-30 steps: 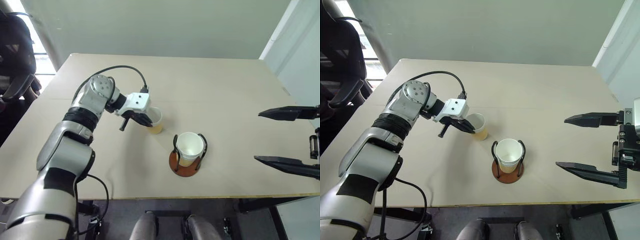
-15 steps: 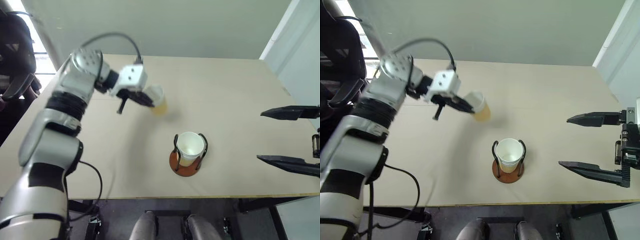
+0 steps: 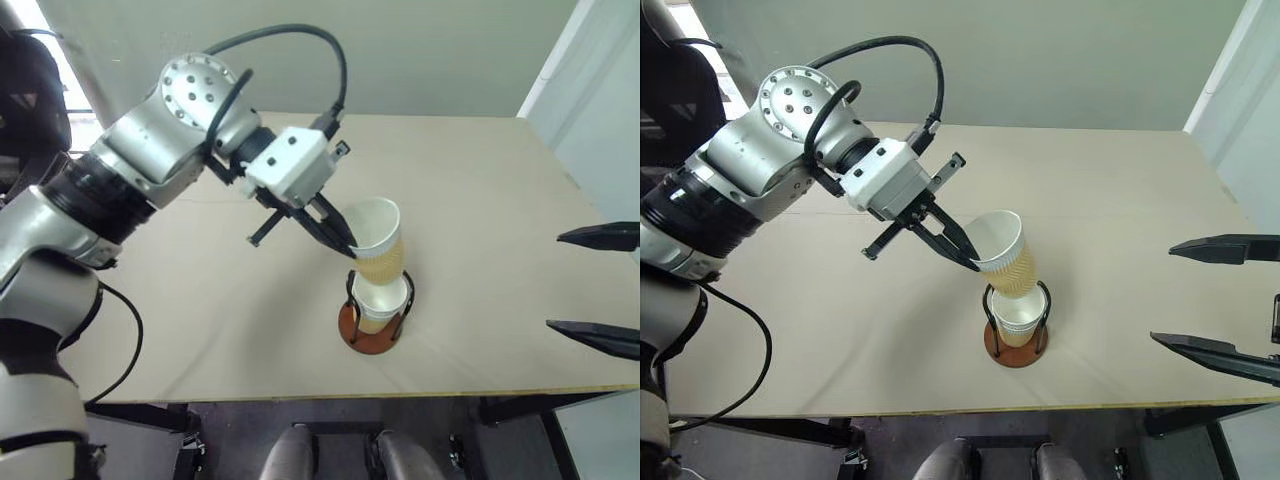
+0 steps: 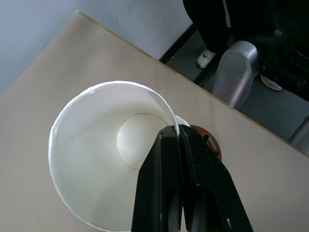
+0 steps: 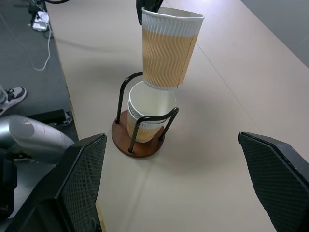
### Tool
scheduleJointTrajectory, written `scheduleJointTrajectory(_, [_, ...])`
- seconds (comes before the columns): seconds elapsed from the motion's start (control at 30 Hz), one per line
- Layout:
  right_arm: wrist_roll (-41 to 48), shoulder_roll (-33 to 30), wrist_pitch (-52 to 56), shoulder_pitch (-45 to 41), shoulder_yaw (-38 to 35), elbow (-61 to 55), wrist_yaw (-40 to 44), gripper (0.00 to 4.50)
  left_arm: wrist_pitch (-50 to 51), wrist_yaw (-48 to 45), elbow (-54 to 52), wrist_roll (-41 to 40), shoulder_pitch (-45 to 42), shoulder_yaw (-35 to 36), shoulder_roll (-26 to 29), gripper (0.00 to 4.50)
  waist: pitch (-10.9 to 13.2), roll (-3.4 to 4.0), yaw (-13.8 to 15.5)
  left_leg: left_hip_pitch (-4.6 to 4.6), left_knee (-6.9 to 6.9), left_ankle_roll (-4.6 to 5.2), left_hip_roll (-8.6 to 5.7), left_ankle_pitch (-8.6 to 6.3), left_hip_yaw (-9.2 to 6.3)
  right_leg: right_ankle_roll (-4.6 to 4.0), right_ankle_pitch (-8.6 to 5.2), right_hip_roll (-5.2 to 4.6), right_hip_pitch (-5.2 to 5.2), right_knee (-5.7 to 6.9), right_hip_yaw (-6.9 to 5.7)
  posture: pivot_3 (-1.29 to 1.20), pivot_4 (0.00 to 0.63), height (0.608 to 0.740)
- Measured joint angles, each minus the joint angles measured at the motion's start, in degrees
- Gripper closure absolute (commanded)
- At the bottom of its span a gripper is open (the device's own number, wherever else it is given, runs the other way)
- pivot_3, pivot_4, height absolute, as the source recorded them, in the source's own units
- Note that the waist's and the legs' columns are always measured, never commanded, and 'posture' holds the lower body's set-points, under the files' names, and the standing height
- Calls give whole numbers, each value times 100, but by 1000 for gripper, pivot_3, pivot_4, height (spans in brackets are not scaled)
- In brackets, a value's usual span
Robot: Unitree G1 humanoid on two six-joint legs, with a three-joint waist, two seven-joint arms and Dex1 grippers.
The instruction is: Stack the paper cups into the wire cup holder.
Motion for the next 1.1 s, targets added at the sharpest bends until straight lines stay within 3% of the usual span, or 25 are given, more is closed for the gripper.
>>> scheduleJointTrajectory(0.23, [138, 60, 287, 46, -373, -241, -108, 0, -426, 0, 275, 25, -82, -712, -220, 4448, 1, 2, -13, -2, 7, 1, -1, 1, 12, -10, 4, -1, -2, -2, 11, 0, 150, 740])
scheduleJointTrajectory(0.57, [294, 81, 424, 64, -448, -412, -265, 0, -741, 0, 632, 197, -132, -891, -475, 4448, 3, 3, -15, -6, 2, 5, 0, -3, 17, 18, 12, -1, -7, -4, 10, 0, 150, 740])
scheduleJointTrajectory(0.67, [306, 88, 423, 64, -448, -412, -282, 0, -660, 0, 672, 197, -130, -882, -568, 3915, 3, 4, -14, -7, 2, 6, 0, -3, 18, 19, 12, -2, -7, -5, 10, 0, 150, 740])
scheduleJointTrajectory(1.03, [317, 89, 291, 44, -321, -398, -356, 0, -332, -2, 646, 342, 14, -476, -653, 71, 4, 6, -18, -6, 3, 6, 0, -3, 24, 20, 12, -3, -7, -6, 11, 0, 150, 740])
scheduleJointTrajectory(1.1, [312, 89, 202, 29, -172, -362, -375, 0, -219, -6, 727, 434, 131, -186, -764, 31, 3, 5, -15, -6, 5, 6, 0, -3, 22, 21, 13, -3, -4, -7, 11, 0, 150, 740])
